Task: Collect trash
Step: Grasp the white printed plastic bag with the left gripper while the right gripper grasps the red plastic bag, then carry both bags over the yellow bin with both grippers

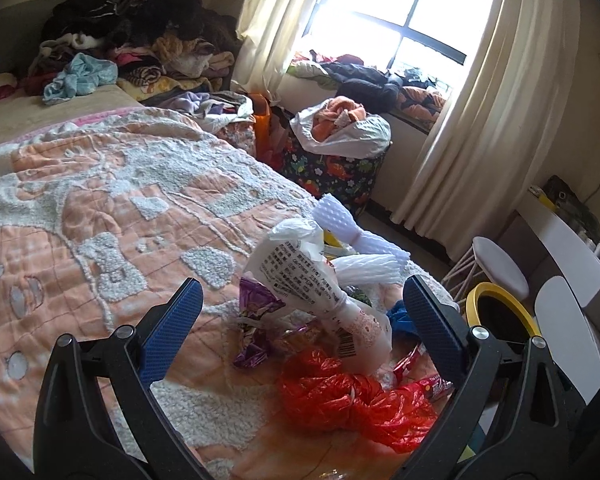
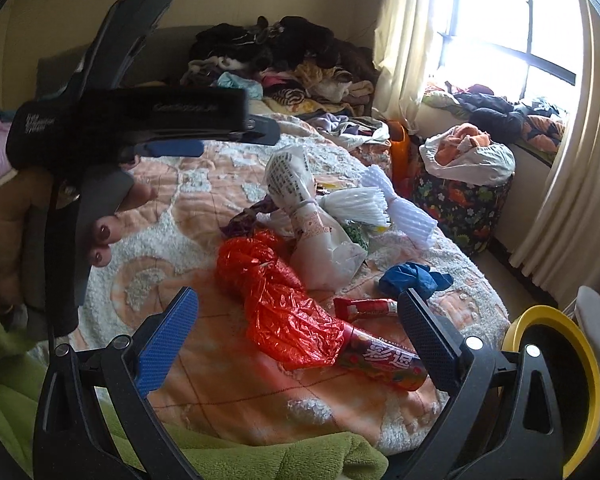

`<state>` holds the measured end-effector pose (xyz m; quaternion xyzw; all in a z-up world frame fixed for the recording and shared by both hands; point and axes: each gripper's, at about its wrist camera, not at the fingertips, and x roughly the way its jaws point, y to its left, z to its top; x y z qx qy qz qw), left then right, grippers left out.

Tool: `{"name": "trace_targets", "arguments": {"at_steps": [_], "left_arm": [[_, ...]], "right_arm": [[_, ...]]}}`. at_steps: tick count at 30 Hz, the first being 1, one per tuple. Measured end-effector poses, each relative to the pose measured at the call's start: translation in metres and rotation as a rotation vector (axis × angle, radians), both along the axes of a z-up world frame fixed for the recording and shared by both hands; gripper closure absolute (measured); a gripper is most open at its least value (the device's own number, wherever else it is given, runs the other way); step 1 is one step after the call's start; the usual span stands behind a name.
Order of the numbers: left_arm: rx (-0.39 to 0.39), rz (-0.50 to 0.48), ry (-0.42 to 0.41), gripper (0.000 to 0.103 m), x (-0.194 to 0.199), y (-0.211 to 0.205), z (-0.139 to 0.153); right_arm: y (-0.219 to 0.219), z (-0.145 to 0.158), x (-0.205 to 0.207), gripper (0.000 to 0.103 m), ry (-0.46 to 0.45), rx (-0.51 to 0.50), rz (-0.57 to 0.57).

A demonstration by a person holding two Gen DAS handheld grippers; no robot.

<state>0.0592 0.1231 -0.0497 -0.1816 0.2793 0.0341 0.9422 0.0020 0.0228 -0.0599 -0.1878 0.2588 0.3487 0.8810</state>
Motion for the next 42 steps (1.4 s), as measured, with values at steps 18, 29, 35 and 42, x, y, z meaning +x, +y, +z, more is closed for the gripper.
{"name": "trace_targets", "arguments": {"at_steps": [18,29,35,42], "left_arm": [[-0.221,-0.102,0.22,0.039,0.066,-0.005,-0.043],[-0.376,-0.075,0.212,0.067,0.062,0.005,-0.055],[-0.343,-0.071,0.075,0.078,0.04,0.003,-0.019],[-0.282,-0.047,-0.076,0.078,0.017,0.005,0.027]], "right_arm": [[0.016,-0.041,0.019,0.071,-0.003,-0.174,0.111],[0.014,-0.033,0.006,0.089,-0.021,-0.132,0.15],[0.004,-0.019,-0.003,0.092,-0.03,-0.048,0.143],[-0.014,0.004,-0.009,0.094,-0.048,0.053,0.101]]}}
